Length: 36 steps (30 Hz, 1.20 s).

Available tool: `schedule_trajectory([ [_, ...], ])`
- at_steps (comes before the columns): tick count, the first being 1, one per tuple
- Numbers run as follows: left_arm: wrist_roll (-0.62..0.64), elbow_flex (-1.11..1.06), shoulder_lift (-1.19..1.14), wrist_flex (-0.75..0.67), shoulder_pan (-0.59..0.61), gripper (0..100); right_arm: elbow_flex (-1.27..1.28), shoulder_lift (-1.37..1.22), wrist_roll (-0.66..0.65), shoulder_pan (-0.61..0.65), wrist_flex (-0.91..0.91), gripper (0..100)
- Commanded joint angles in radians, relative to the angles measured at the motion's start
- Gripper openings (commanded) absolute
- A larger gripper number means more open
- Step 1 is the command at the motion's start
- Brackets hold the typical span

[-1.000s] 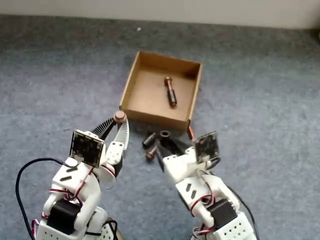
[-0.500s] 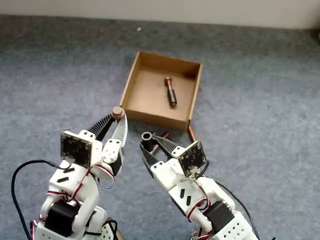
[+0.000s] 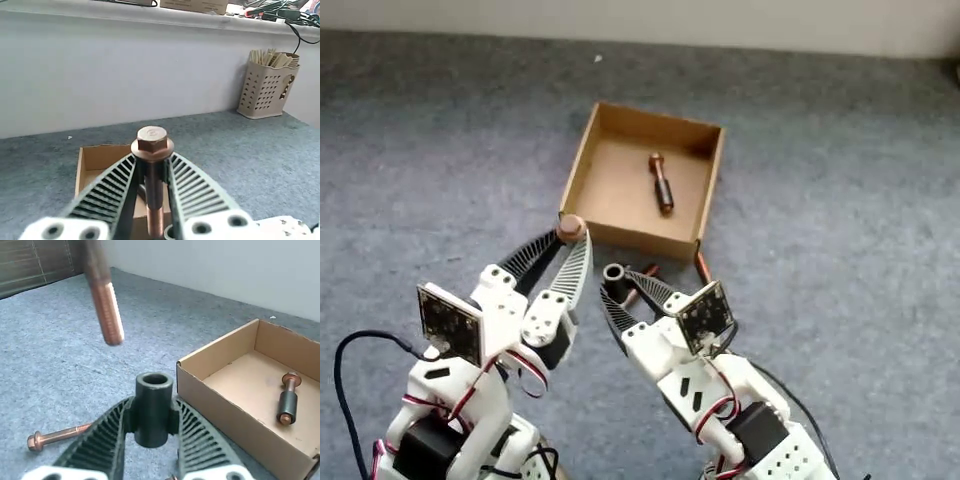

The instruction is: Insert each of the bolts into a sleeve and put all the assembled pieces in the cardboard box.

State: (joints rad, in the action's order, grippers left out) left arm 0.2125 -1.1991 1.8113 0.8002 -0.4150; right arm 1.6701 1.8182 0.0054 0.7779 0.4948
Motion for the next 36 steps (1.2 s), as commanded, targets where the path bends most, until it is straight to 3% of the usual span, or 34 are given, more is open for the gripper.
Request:
schedule_trajectory([
  [1,0.011,0.027,0.005,-0.031,-0.035,1,0.114,0.016,-0.014,0.01,-0.027,0.5],
  [5,0.014,0.024,0.007,-0.031,-0.036,1,0.119,0.016,-0.032,0.008,-0.067,0.5],
  [9,0.014,0.024,0.007,-0.031,-0.036,1,0.12,0.016,-0.16,0.01,-0.094,0.5],
  [24,0.014,-0.027,0.005,-0.066,-0.038,1,0.12,0.018,-0.166,0.074,-0.105,0.5],
  [28,0.011,-0.042,0.007,-0.068,-0.091,1,0.12,0.018,-0.166,0.073,-0.117,0.5],
  [36,-0.005,-0.039,0.007,-0.066,-0.12,1,0.114,0.018,-0.161,-0.016,-0.156,0.5],
])
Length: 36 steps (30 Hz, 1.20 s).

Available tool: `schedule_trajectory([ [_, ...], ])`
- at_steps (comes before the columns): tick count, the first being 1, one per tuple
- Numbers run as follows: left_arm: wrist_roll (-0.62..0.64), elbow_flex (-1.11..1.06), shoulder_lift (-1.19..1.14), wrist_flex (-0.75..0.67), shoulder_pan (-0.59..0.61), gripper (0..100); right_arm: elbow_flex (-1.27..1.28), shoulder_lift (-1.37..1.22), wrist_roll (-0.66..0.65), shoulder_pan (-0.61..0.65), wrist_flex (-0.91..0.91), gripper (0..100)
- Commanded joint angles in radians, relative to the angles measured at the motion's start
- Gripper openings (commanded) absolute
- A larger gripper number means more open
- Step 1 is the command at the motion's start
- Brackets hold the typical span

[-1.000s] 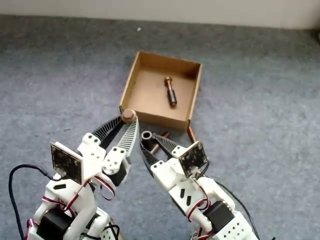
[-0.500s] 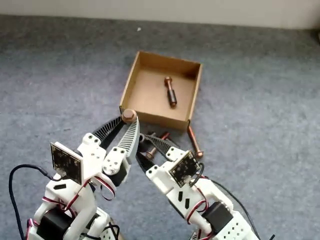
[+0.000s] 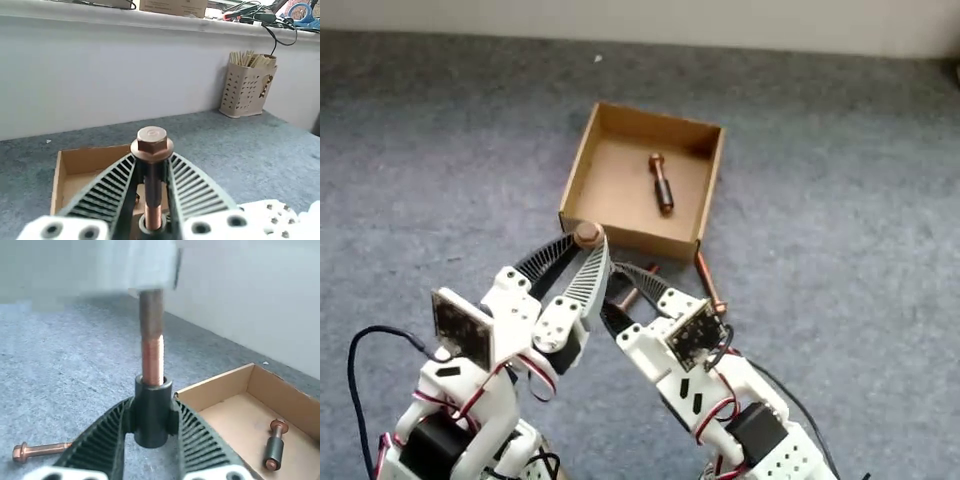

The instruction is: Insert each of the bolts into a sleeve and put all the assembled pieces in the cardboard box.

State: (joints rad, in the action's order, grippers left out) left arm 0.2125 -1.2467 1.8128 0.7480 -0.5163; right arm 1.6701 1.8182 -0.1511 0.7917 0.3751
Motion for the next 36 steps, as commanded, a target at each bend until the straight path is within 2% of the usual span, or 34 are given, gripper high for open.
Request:
schedule_trajectory([
  [1,-0.014,0.007,0.005,-0.014,-0.019,1,0.114,0.018,-0.005,-0.03,-0.036,0.5],
  [12,-0.025,-0.027,0.002,-0.015,-0.019,1,0.114,0.018,-0.005,-0.03,-0.035,0.5],
  [16,-0.087,-0.048,0.002,-0.015,-0.021,1,0.114,0.018,-0.005,-0.03,-0.035,0.5],
  [21,-0.091,-0.079,0.002,-0.014,-0.021,1,0.114,0.018,-0.005,-0.033,-0.035,0.5],
  [30,-0.091,-0.104,0.002,-0.005,0.024,11,0.116,0.018,-0.005,-0.038,-0.035,0.5],
  [36,-0.091,-0.051,0.002,0.106,0.035,17,0.116,0.018,-0.005,-0.038,-0.033,0.5],
])
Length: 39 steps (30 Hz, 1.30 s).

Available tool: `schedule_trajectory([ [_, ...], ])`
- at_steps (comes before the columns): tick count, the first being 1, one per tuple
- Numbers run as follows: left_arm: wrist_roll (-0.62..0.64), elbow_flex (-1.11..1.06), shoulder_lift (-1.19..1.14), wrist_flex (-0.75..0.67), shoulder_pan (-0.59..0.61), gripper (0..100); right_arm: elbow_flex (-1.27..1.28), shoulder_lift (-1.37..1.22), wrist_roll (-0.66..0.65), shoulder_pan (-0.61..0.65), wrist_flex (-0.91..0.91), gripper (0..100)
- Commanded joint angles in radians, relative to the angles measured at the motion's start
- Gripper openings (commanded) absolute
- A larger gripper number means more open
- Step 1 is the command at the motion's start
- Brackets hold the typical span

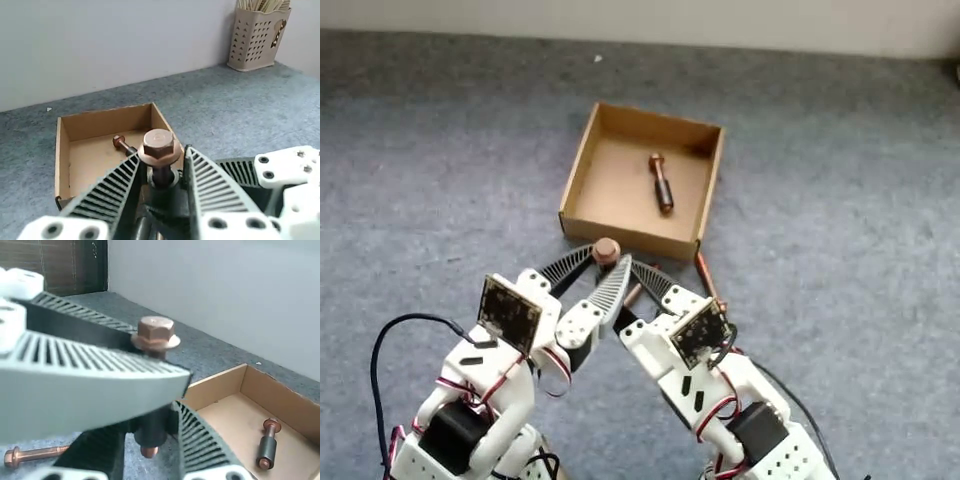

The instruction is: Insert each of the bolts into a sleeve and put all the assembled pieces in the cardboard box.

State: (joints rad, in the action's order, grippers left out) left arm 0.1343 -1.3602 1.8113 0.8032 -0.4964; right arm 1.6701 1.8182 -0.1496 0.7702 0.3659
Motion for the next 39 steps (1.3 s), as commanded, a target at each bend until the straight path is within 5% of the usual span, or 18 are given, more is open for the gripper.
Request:
schedule_trajectory([
  [1,-0.012,0.077,0.004,0.075,0.016,18,0.116,0.018,-0.006,-0.016,-0.022,0.5],
  [10,-0.014,0.159,0.005,0.193,0.027,21,0.116,0.018,-0.006,-0.018,-0.019,0.5],
  [21,-0.015,0.186,0.007,0.189,0.225,13,0.116,0.016,0.043,-0.136,0.073,0.5],
  [25,-0.175,0.179,0.007,0.19,0.223,5,0.116,0.016,0.218,-0.197,0.12,0.5],
  [28,-0.255,0.153,0.008,0.19,0.234,1,0.116,0.016,0.218,-0.234,0.139,0.5],
  [39,-0.258,-0.068,0.008,0.187,0.384,1,0.116,0.015,0.219,-0.265,0.199,0.5],
])
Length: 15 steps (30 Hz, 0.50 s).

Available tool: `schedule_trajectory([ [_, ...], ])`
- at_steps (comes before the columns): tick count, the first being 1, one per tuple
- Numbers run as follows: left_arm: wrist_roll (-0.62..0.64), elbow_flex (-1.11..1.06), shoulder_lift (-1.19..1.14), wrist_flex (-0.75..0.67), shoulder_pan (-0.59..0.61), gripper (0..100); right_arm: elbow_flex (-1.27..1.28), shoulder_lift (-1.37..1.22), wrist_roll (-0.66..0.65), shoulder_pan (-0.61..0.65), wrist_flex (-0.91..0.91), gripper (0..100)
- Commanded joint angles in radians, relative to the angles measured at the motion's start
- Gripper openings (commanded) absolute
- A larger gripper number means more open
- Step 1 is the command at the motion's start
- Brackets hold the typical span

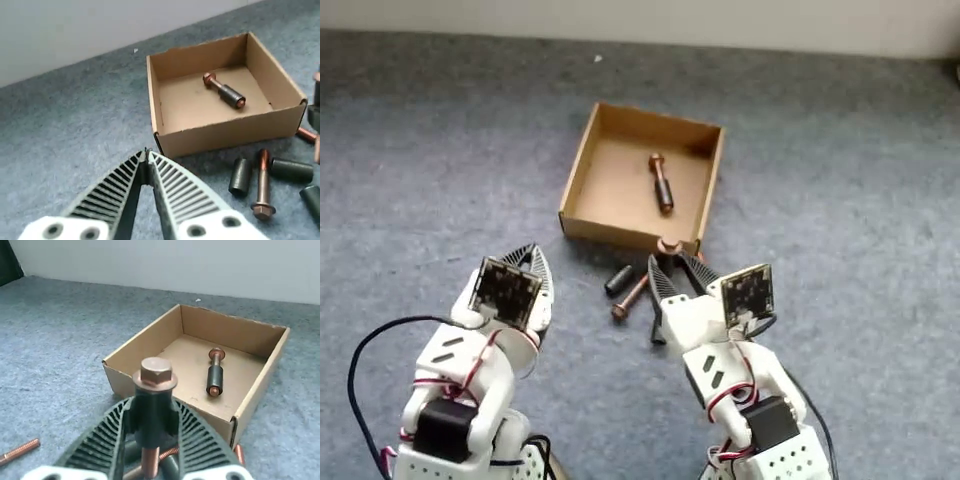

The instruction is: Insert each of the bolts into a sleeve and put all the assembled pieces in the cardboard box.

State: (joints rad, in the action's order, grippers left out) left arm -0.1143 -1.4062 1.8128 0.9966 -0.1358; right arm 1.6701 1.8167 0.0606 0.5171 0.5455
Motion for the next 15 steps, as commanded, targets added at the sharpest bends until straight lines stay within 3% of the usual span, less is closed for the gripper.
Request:
schedule_trajectory([
  [1,-0.009,-0.035,0.007,-0.006,0.028,1,0.116,0.016,0.009,-0.012,0.027,0.5],
  [9,-0.012,-0.154,0.007,0.0,0.033,1,0.116,0.015,0.006,-0.013,0.03,0.5],
  [15,-0.014,-0.24,0.007,-0.005,0.061,1,0.113,0.013,0.005,-0.084,0.03,0.5],
])
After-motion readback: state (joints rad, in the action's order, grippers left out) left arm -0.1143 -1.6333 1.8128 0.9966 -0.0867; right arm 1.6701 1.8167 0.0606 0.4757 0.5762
